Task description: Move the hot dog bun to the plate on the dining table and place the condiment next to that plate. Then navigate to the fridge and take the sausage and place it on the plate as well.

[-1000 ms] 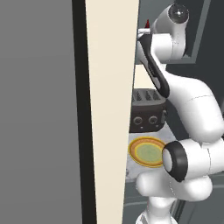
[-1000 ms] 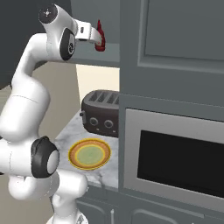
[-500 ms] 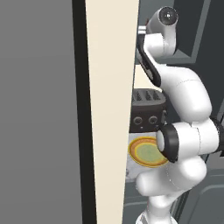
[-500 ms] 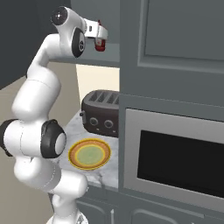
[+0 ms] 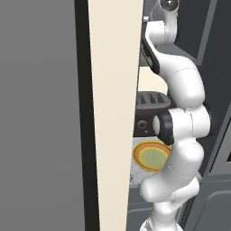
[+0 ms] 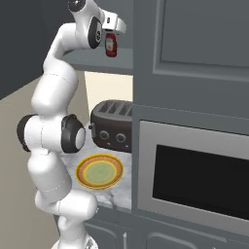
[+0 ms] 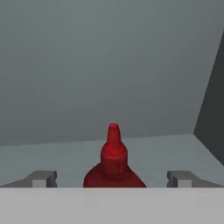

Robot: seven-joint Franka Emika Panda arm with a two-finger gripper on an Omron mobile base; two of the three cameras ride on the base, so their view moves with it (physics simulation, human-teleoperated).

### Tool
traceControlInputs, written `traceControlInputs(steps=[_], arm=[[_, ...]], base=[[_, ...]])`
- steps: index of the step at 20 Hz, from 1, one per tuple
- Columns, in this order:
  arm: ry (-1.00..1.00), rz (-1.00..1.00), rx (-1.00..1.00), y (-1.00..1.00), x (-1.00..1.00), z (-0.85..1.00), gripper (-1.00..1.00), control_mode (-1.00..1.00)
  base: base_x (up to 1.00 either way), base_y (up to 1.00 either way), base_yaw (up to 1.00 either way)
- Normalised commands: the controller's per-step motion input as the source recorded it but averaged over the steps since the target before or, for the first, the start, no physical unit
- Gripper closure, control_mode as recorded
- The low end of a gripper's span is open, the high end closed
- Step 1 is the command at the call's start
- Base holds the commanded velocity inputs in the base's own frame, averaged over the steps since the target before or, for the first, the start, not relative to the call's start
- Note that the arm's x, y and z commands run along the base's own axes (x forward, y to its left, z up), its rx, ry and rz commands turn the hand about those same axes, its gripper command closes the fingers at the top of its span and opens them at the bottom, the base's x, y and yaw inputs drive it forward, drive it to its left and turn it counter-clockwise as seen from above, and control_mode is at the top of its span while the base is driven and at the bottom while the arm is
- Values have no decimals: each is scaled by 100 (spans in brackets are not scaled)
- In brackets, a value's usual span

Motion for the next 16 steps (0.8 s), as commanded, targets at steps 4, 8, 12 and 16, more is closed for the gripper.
traceControlInputs(steps=[4, 8, 12, 16], arm=[[0, -1, 0, -2, 31, -1, -100, -100], [0, 0, 0, -1, 25, -13, -100, -100], [0, 0, 0, -4, 8, -22, 100, -100], [0, 0, 0, -6, 0, -17, 100, -100]], base=[[0, 0, 0], [0, 0, 0], [0, 0, 0], [0, 0, 0]])
